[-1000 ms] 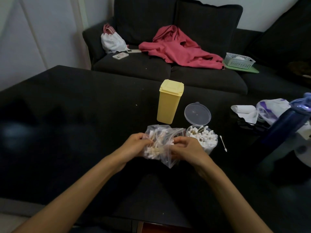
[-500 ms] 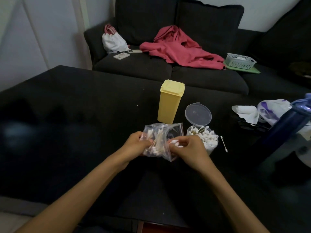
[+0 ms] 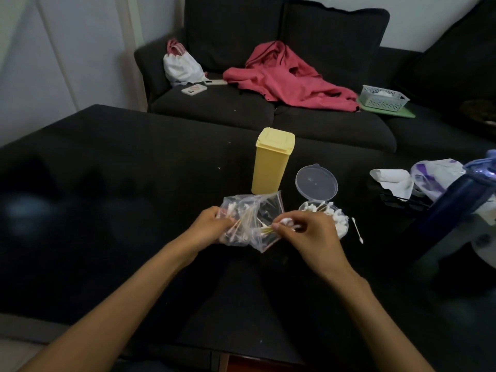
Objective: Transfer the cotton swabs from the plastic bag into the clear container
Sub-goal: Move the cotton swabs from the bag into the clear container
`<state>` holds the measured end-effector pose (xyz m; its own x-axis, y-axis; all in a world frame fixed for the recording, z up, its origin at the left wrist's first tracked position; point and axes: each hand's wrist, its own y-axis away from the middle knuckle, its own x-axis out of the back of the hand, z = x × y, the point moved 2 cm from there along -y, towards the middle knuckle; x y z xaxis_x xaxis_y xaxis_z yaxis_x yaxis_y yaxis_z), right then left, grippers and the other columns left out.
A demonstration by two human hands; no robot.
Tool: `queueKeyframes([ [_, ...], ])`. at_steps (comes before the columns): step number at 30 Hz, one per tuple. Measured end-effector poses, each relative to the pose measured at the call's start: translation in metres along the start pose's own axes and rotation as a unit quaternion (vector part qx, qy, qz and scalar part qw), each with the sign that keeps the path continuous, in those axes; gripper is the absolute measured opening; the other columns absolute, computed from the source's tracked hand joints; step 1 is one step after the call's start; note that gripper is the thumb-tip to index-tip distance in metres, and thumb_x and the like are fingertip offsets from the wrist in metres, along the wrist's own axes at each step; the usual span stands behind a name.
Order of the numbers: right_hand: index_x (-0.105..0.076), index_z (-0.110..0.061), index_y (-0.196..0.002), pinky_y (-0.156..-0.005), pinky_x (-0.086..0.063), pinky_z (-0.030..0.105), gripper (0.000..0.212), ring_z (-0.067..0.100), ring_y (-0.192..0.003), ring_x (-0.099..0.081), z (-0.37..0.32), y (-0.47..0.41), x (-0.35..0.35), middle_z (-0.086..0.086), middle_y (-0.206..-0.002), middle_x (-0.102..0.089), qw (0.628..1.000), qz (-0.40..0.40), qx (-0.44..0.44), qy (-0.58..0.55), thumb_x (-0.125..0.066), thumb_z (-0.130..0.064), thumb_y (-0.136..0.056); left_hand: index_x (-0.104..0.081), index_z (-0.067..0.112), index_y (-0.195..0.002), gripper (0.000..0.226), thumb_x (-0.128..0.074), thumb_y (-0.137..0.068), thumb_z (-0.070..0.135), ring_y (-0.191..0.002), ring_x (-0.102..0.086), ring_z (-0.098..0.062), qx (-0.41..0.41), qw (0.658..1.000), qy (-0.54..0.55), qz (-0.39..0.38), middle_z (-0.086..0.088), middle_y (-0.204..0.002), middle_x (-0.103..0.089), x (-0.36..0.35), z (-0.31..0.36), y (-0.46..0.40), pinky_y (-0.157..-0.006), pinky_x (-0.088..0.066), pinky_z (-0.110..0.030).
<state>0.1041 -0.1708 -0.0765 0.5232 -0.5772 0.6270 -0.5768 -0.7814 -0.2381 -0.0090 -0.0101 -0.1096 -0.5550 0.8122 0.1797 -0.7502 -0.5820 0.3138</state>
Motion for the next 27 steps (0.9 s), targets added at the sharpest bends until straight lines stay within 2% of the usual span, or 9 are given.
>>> queueKeyframes([
  [2,-0.07,-0.023,-0.096,-0.075,-0.056,0.019,0.014,-0.005,-0.083,-0.064,-0.003,0.001,-0.003,-0.014,-0.089,-0.068,0.998,-0.022,0.051,0.025,-0.067,-0.018,-0.083,-0.059,0.015,-0.106,0.016,-0.053,-0.092,0.02,-0.084,-0.067,-0.015,0.032,0.998,0.048,-0.02,-0.006,-0.095,-0.068,-0.001,0.0,0.0,-0.073,-0.053,-0.026],
  [4,-0.071,-0.022,-0.097,-0.076,-0.056,0.021,0.016,-0.004,-0.085,-0.066,-0.006,0.002,-0.005,-0.011,-0.092,-0.07,0.996,-0.045,0.071,0.008,-0.068,-0.017,-0.082,-0.058,0.021,-0.115,0.031,-0.055,-0.088,0.036,-0.095,-0.068,-0.019,0.038,0.994,0.093,-0.053,-0.006,-0.104,-0.07,-0.002,0.0,-0.001,-0.086,-0.052,-0.035],
  [7,-0.07,-0.021,-0.098,-0.076,-0.056,0.02,0.017,-0.003,-0.084,-0.067,-0.009,0.003,-0.006,-0.011,-0.091,-0.07,0.994,-0.063,0.086,-0.019,-0.067,-0.014,-0.082,-0.058,0.027,-0.119,0.051,-0.066,-0.076,0.052,-0.103,-0.066,-0.021,0.036,0.991,0.076,-0.101,-0.005,-0.111,-0.069,-0.003,-0.002,0.001,-0.095,-0.049,-0.041],
  [12,-0.069,-0.023,-0.098,-0.075,-0.056,0.02,0.018,-0.002,-0.084,-0.068,-0.011,0.004,-0.011,-0.008,-0.094,-0.071,0.993,-0.088,0.071,-0.039,-0.067,-0.016,-0.083,-0.065,0.014,-0.106,0.027,-0.07,-0.081,0.02,-0.079,-0.072,-0.016,0.073,0.991,0.095,-0.067,-0.006,-0.088,-0.075,-0.012,-0.004,-0.003,-0.063,-0.055,-0.027],
  [17,-0.069,-0.026,-0.089,-0.074,-0.056,0.02,0.015,0.001,-0.081,-0.068,-0.008,0.002,-0.002,-0.007,-0.088,-0.071,0.996,-0.038,0.017,-0.084,-0.067,-0.014,-0.082,-0.063,0.016,-0.097,0.014,-0.064,-0.085,0.007,-0.075,-0.07,-0.015,0.031,0.99,0.136,0.006,-0.007,-0.089,-0.071,-0.011,0.004,-0.005,-0.057,-0.056,-0.024],
  [20,-0.071,-0.019,-0.087,-0.069,-0.056,0.019,0.011,0.008,-0.076,-0.07,-0.001,-0.002,0.008,0.001,-0.083,-0.072,0.99,0.007,-0.046,-0.131,-0.068,-0.01,-0.081,-0.058,0.013,-0.095,0.013,-0.065,-0.085,0.009,-0.078,-0.067,-0.015,-0.009,0.997,0.022,0.07,-0.006,-0.091,-0.067,-0.002,0.0,-0.014,-0.066,-0.056,-0.029],
  [23,-0.072,-0.014,-0.089,-0.068,-0.056,0.018,0.01,0.012,-0.074,-0.07,0.003,-0.002,0.014,0.005,-0.083,-0.073,0.986,0.006,-0.069,-0.151,-0.068,-0.009,-0.081,-0.055,0.006,-0.102,0.035,-0.066,-0.083,0.034,-0.076,-0.063,-0.014,-0.033,0.975,-0.208,0.063,-0.003,-0.088,-0.063,-0.001,-0.005,-0.02,-0.066,-0.054,-0.038],
  [25,-0.072,-0.013,-0.089,-0.067,-0.055,0.017,0.01,0.01,-0.074,-0.07,0.002,-0.001,0.017,0.003,-0.083,-0.073,0.985,-0.002,-0.074,-0.155,-0.067,-0.009,-0.082,-0.049,0.012,-0.106,0.045,-0.058,-0.085,0.051,-0.083,-0.058,-0.015,-0.046,0.917,-0.382,0.1,-0.002,-0.097,-0.058,-0.002,-0.004,-0.016,-0.065,-0.047,-0.031],
  [27,-0.072,-0.014,-0.088,-0.065,-0.054,0.015,0.009,0.008,-0.073,-0.07,0.003,-0.001,0.022,0.001,-0.08,-0.072,0.984,0.007,-0.083,-0.159,-0.067,-0.01,-0.082,-0.051,0.012,-0.115,0.058,-0.049,-0.086,0.061,-0.101,-0.054,-0.019,-0.08,0.839,-0.517,0.15,-0.006,-0.113,-0.056,-0.003,0.003,-0.011,-0.079,-0.047,-0.032],
])
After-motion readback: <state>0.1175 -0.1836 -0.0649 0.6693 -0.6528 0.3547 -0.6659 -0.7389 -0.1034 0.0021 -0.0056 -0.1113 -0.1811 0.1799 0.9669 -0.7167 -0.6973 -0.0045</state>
